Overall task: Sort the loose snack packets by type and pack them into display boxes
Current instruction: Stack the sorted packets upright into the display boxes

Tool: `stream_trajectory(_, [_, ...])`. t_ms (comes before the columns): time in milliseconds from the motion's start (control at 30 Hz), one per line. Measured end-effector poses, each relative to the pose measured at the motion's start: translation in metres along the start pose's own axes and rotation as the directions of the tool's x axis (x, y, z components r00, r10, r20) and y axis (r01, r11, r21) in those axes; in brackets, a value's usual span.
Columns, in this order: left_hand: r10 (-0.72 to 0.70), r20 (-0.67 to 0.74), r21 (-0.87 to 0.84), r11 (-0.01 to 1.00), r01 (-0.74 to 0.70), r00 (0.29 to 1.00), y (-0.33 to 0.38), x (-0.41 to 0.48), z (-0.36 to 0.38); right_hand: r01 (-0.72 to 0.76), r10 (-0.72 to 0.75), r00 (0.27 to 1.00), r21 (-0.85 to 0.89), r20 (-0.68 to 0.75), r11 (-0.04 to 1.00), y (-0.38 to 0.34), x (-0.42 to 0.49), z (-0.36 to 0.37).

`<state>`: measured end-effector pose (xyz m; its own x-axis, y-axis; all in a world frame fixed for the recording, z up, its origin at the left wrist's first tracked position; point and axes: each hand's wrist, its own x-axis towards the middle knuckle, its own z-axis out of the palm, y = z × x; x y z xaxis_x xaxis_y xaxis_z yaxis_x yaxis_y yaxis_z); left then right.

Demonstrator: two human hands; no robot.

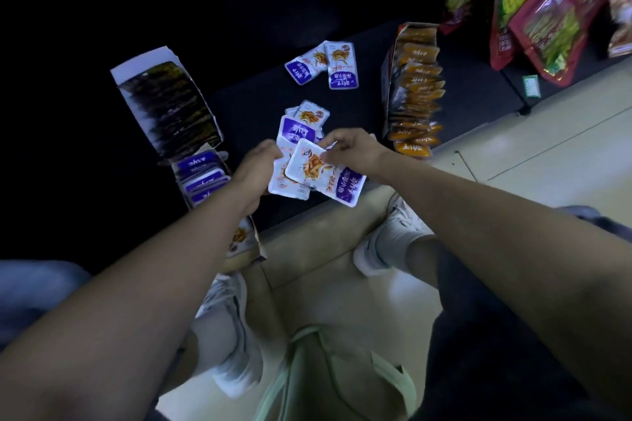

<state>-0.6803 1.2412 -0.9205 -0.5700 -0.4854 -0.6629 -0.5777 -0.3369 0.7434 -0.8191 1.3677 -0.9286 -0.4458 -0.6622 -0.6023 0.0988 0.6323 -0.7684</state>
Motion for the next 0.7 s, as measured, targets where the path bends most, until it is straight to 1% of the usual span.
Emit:
stream_trajectory(33, [0.015, 0.008, 0.002, 1.000, -0.015, 1.000, 0.000, -0.007, -0.001, 0.004, -0.003, 1.000, -0.039, 0.016, 0.999, -0.004, -0.006, 0.001])
stream_trajectory(100, [0.081, 0.034, 0.095, 0.992, -0.084, 0.996, -0.002, -0.021, -0.004, 0.027, -0.023, 0.999, -0.113, 0.040, 0.993, -0.014, -0.017, 0.003])
stream_trajectory(167, [0.113, 0.034, 0.154, 0.981, -0.117, 0.993, -0.006, -0.032, -0.010, 0.045, -0.035, 0.997, -0.158, 0.063, 0.986, -0.023, -0.027, 0.008])
stream_trajectory(233, [0.125, -0.008, 0.133, 0.984, -0.123, 0.992, -0.007, -0.042, -0.016, 0.037, -0.029, 0.999, -0.211, 0.040, 0.977, -0.030, -0.036, 0.012])
stream_trajectory(300, [0.128, -0.076, 0.110, 0.987, -0.119, 0.989, -0.005, -0.050, -0.024, -0.034, 0.034, 0.999, -0.222, -0.004, 0.975, -0.035, -0.046, 0.014])
stream_trajectory(367, [0.118, -0.143, 0.074, 0.991, -0.108, 0.983, -0.005, -0.056, -0.033, -0.166, 0.169, 0.985, -0.099, 0.029, 0.981, -0.034, -0.052, 0.016])
stream_trajectory(400, [0.100, -0.153, 0.044, 0.995, -0.094, 0.983, -0.006, -0.059, -0.038, -0.210, 0.210, 0.977, -0.007, 0.039, 0.978, -0.033, -0.054, 0.019])
stream_trajectory(433, [0.074, -0.138, 0.014, 0.997, -0.073, 0.988, -0.007, -0.061, -0.042, -0.216, 0.214, 0.976, 0.097, 0.024, 0.972, -0.032, -0.056, 0.022])
stream_trajectory(500, [0.021, -0.052, 0.000, 1.000, -0.022, 0.998, -0.010, -0.068, -0.048, -0.142, 0.165, 0.984, 0.258, -0.066, 0.955, -0.034, -0.057, 0.027])
stream_trajectory(567, [0.005, 0.026, 0.043, 0.999, -0.006, 1.000, -0.012, -0.078, -0.050, -0.083, 0.124, 0.986, 0.325, -0.108, 0.942, -0.040, -0.059, 0.031])
stream_trajectory(633, [0.006, 0.054, 0.024, 1.000, -0.007, 0.999, -0.012, -0.088, -0.049, -0.077, 0.103, 0.993, 0.350, -0.056, 0.933, -0.046, -0.063, 0.037])
stream_trajectory(700, [0.004, 0.064, 0.015, 1.000, -0.005, 0.998, -0.011, -0.095, -0.049, -0.093, 0.082, 0.996, 0.358, 0.045, 0.929, -0.051, -0.067, 0.044])
